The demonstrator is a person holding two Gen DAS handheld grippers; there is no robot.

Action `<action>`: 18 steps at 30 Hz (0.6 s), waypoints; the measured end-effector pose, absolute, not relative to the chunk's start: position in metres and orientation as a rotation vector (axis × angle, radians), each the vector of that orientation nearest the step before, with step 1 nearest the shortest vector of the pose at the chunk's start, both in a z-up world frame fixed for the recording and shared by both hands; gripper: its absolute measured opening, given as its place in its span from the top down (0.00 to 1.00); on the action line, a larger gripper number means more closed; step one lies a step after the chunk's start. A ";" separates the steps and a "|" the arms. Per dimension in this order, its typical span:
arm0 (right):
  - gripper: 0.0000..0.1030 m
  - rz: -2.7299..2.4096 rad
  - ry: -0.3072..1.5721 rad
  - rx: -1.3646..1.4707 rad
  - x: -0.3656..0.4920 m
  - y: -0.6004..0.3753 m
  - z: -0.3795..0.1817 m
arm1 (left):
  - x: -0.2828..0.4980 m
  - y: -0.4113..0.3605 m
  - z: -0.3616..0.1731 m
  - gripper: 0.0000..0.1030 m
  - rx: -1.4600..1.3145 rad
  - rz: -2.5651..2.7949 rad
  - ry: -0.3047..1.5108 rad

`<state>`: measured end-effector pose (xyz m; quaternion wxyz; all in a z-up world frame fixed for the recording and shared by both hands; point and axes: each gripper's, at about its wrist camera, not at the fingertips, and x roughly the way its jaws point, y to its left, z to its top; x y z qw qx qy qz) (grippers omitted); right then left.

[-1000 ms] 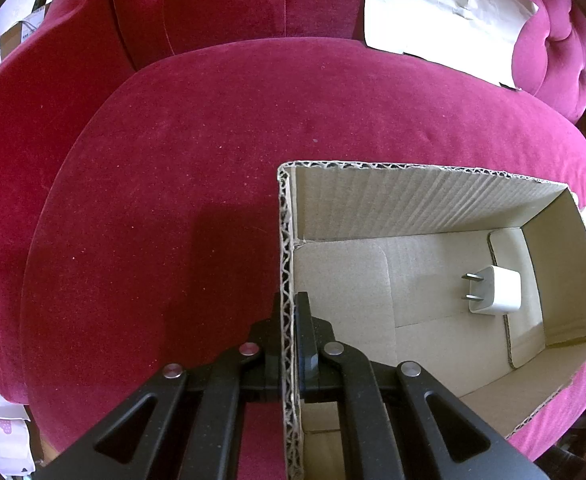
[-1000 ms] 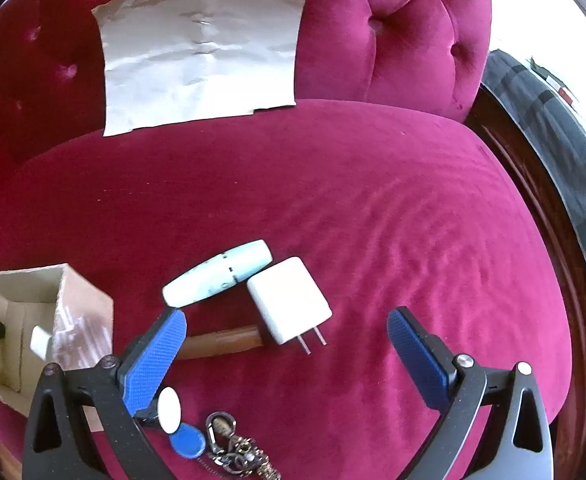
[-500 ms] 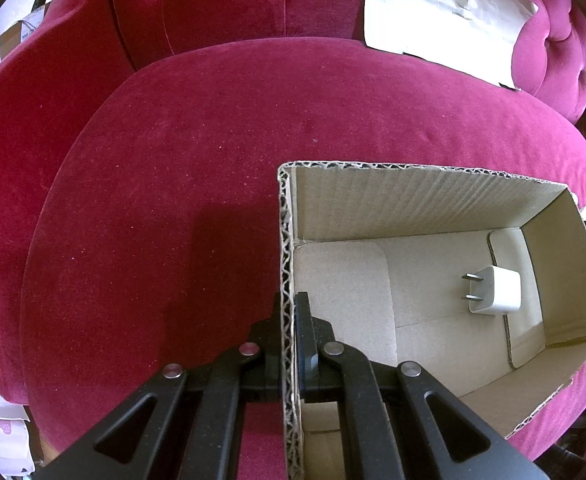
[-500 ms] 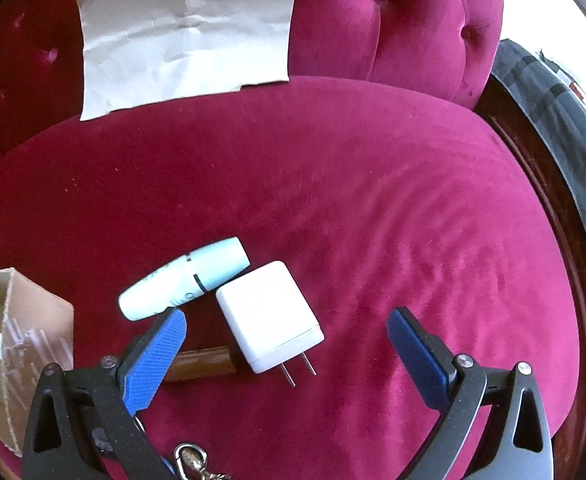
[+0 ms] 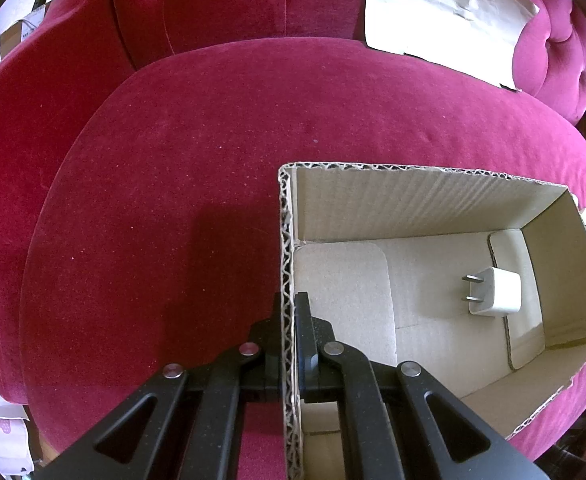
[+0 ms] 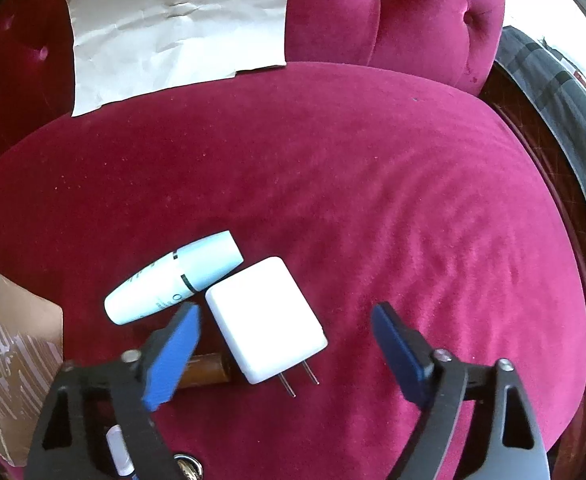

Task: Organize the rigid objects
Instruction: 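Move the right gripper back and grasp the larger white charger, then carry the larger white charger with the right gripper over the box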

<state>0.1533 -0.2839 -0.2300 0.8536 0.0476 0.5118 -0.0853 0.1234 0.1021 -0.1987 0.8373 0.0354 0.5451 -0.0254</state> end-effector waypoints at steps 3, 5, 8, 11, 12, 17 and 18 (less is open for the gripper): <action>0.50 -0.172 1.074 0.098 0.152 -0.282 -0.227 | 0.123 0.102 -0.199 0.97 0.075 -0.054 1.154; 0.51 -0.164 1.075 0.105 0.151 -0.282 -0.228 | 0.124 0.102 -0.199 0.97 0.076 -0.054 1.153; 0.51 -0.171 1.079 0.116 0.150 -0.283 -0.227 | 0.124 0.102 -0.199 0.97 0.076 -0.054 1.154; 0.51 -0.183 1.087 0.117 0.151 -0.285 -0.226 | 0.123 0.102 -0.199 0.97 0.076 -0.054 1.154; 0.51 -0.185 1.090 0.120 0.150 -0.285 -0.225 | 0.123 0.102 -0.199 0.97 0.075 -0.053 1.154; 0.51 -0.190 1.090 0.113 0.149 -0.284 -0.216 | 0.124 0.104 -0.198 0.97 0.078 -0.054 1.153; 0.51 -0.188 1.090 0.113 0.149 -0.283 -0.215 | 0.124 0.104 -0.198 0.97 0.079 -0.054 1.153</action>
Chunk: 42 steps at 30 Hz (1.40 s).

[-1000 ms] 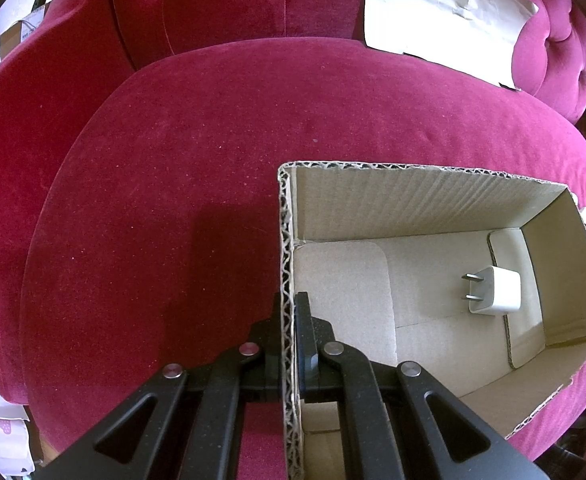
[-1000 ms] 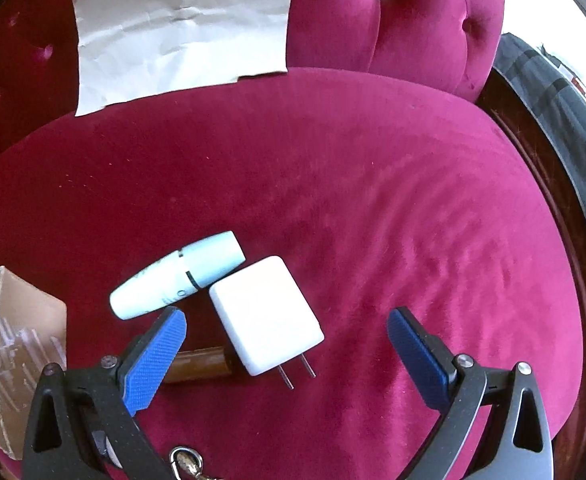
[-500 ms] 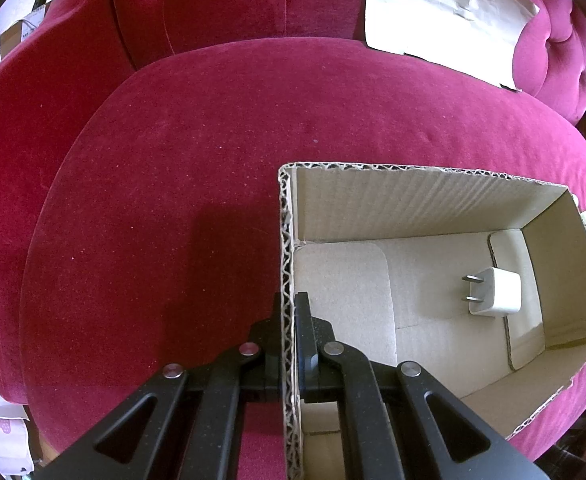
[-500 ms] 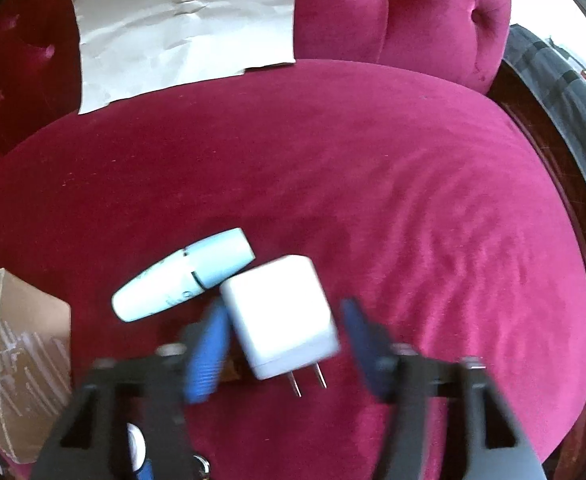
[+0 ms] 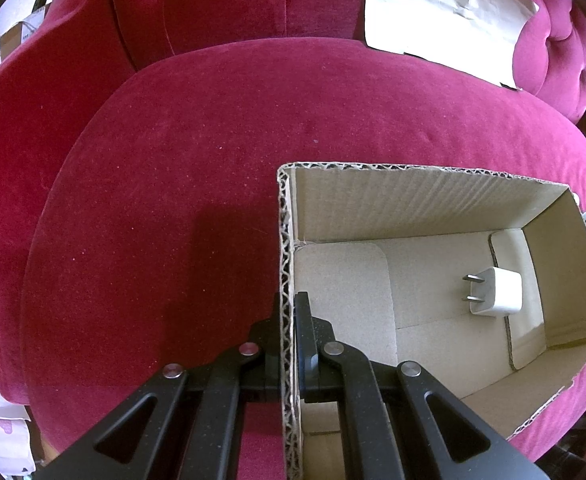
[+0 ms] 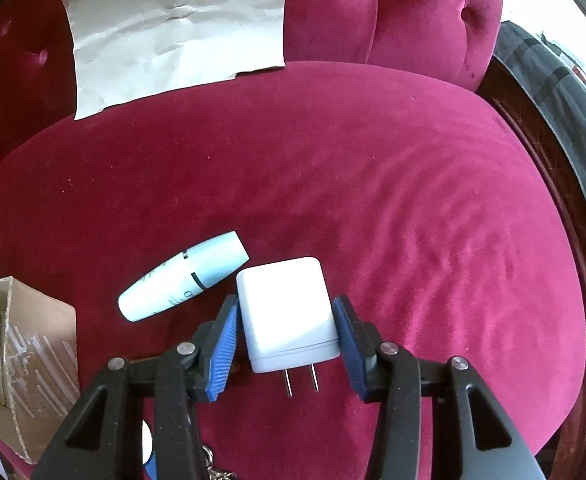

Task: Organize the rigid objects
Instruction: 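Carry the larger white charger with the right gripper over the box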

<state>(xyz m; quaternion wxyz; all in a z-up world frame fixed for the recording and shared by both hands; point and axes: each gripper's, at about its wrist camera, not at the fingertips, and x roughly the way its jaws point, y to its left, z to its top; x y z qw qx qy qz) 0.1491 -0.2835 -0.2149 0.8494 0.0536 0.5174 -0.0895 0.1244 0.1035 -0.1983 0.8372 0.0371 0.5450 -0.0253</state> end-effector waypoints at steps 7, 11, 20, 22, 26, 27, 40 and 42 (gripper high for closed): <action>0.51 -0.186 1.074 0.106 0.146 -0.280 -0.198 | 0.125 0.104 -0.199 0.97 0.074 -0.052 1.152; 0.51 -0.175 1.056 0.111 0.145 -0.276 -0.187 | 0.125 0.105 -0.198 0.97 0.069 -0.050 1.150; 0.51 -0.129 1.005 0.076 0.142 -0.250 -0.162 | 0.127 0.107 -0.197 0.98 0.059 -0.044 1.135; 0.51 -0.115 0.991 0.069 0.141 -0.242 -0.156 | 0.127 0.108 -0.197 0.98 0.059 -0.044 1.136; 0.51 -0.082 0.974 0.047 0.140 -0.225 -0.149 | 0.127 0.106 -0.198 0.98 0.064 -0.047 1.141; 0.51 -0.075 0.972 0.043 0.139 -0.222 -0.148 | 0.127 0.107 -0.199 0.98 0.064 -0.049 1.142; 0.51 0.043 0.936 0.029 0.134 -0.173 -0.132 | 0.125 0.105 -0.198 0.98 0.067 -0.050 1.139; 0.51 0.060 0.931 0.023 0.134 -0.165 -0.129 | 0.124 0.105 -0.199 0.98 0.066 -0.050 1.139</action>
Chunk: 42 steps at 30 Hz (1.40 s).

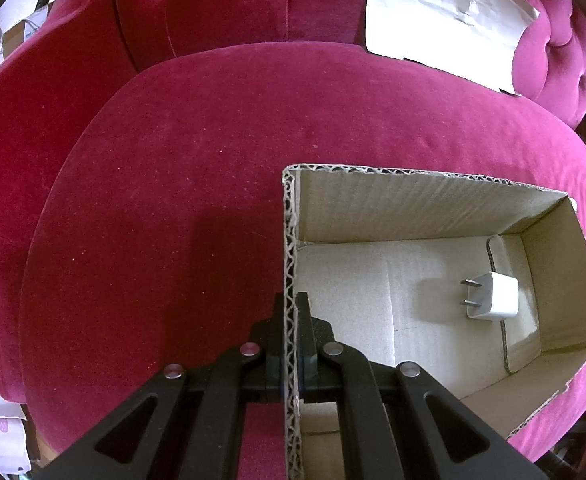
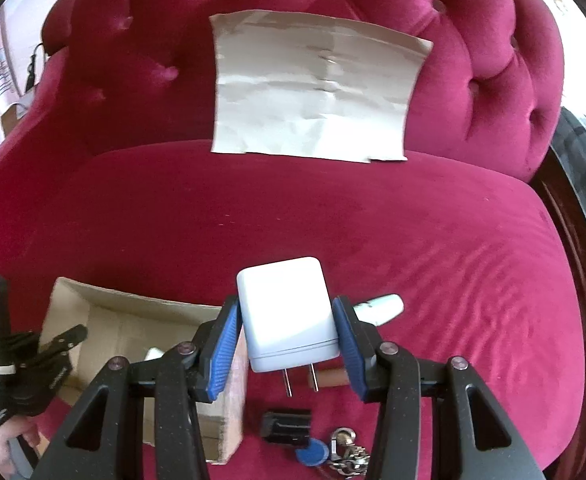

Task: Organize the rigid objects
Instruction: 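Carry the larger white charger with the right gripper over the box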

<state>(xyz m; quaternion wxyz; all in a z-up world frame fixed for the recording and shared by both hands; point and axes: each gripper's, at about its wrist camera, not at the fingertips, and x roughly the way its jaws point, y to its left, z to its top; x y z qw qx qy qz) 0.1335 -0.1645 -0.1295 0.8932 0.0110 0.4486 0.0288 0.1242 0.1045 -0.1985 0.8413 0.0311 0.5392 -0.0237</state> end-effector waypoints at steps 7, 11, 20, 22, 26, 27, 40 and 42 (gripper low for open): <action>0.51 0.109 0.926 0.013 0.134 -0.140 -0.126 | 0.123 0.104 -0.198 0.98 0.065 -0.052 1.137; 0.51 0.133 0.932 0.012 0.133 -0.127 -0.124 | 0.123 0.104 -0.198 0.97 0.064 -0.053 1.137; 0.51 0.189 0.947 0.018 0.134 -0.102 -0.123 | 0.123 0.104 -0.198 0.97 0.062 -0.053 1.137; 0.51 0.206 0.952 0.015 0.134 -0.095 -0.125 | 0.123 0.104 -0.199 0.97 0.062 -0.054 1.138; 0.51 0.233 0.966 0.007 0.133 -0.081 -0.130 | 0.122 0.103 -0.198 0.97 0.062 -0.058 1.138; 0.51 0.241 0.970 0.005 0.133 -0.077 -0.131 | 0.122 0.104 -0.198 0.97 0.062 -0.058 1.138; 0.51 0.289 1.025 0.018 0.131 -0.044 -0.151 | 0.124 0.103 -0.198 0.97 0.062 -0.059 1.139; 0.51 0.277 1.040 0.020 0.132 -0.041 -0.155 | 0.123 0.103 -0.198 0.97 0.064 -0.060 1.139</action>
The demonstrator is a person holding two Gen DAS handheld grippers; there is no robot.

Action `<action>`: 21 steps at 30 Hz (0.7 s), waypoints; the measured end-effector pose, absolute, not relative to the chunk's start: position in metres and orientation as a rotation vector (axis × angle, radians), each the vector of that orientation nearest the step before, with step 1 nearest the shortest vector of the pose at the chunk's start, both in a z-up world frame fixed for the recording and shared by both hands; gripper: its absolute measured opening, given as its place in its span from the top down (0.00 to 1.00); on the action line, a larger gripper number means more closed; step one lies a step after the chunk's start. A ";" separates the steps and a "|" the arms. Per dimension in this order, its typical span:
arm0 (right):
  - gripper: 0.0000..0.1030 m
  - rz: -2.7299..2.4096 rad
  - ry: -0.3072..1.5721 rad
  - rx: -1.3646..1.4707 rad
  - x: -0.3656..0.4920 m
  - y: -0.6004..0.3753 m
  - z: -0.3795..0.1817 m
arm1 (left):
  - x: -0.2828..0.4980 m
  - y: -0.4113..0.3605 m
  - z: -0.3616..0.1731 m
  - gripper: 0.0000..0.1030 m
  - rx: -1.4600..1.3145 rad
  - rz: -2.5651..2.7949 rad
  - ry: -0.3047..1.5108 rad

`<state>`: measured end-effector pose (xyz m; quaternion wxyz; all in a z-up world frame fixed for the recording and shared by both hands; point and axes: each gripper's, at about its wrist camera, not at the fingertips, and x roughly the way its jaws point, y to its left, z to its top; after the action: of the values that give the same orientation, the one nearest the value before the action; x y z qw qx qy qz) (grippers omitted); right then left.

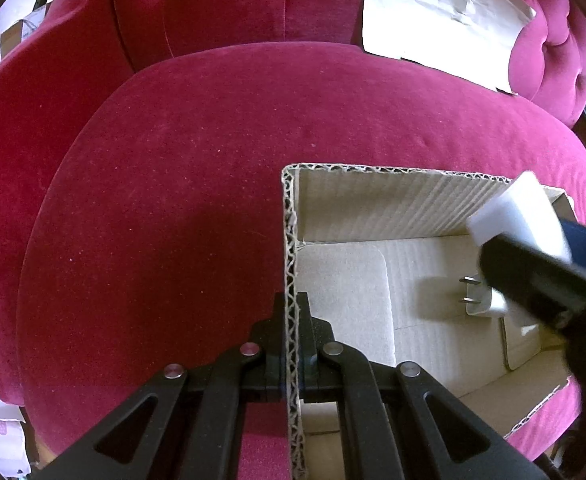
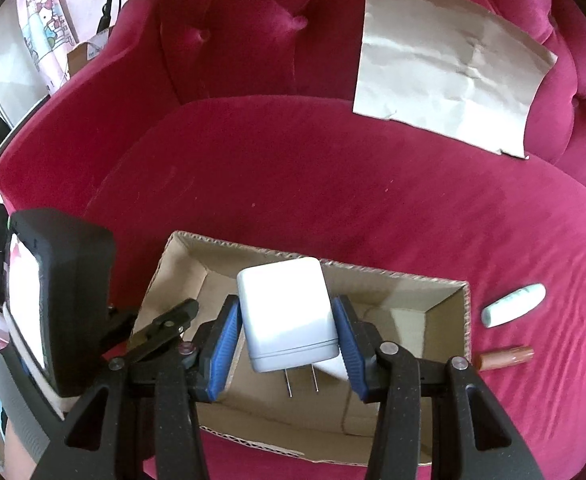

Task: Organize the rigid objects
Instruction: 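Carry the larger white charger with the right gripper over the box, then open the right gripper to release the larger charger into the box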

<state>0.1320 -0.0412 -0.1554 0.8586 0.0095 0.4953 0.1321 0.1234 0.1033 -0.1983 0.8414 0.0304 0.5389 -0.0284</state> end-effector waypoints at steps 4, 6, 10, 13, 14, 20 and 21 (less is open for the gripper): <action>0.51 0.281 1.058 0.032 0.135 -0.036 -0.163 | 0.123 0.104 -0.198 0.97 0.062 -0.061 1.138; 0.51 0.280 1.060 0.033 0.136 -0.036 -0.164 | 0.123 0.104 -0.198 0.97 0.060 -0.062 1.139; 0.51 0.274 1.064 0.038 0.139 -0.037 -0.166 | 0.123 0.104 -0.198 0.97 0.059 -0.063 1.139; 0.51 0.275 1.067 0.039 0.141 -0.036 -0.168 | 0.123 0.104 -0.198 0.97 0.059 -0.063 1.139; 0.51 0.276 1.068 0.037 0.141 -0.036 -0.168 | 0.123 0.104 -0.198 0.97 0.058 -0.063 1.139; 0.50 0.263 1.065 0.016 0.140 -0.034 -0.167 | 0.123 0.104 -0.199 0.97 0.058 -0.063 1.139; 0.48 0.257 1.056 0.009 0.140 -0.035 -0.166 | 0.123 0.104 -0.199 0.97 0.057 -0.064 1.139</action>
<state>0.1398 -0.0349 -0.1656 0.8560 0.0043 0.5023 0.1222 0.1230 0.1040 -0.1985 0.8414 0.0271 0.5389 -0.0301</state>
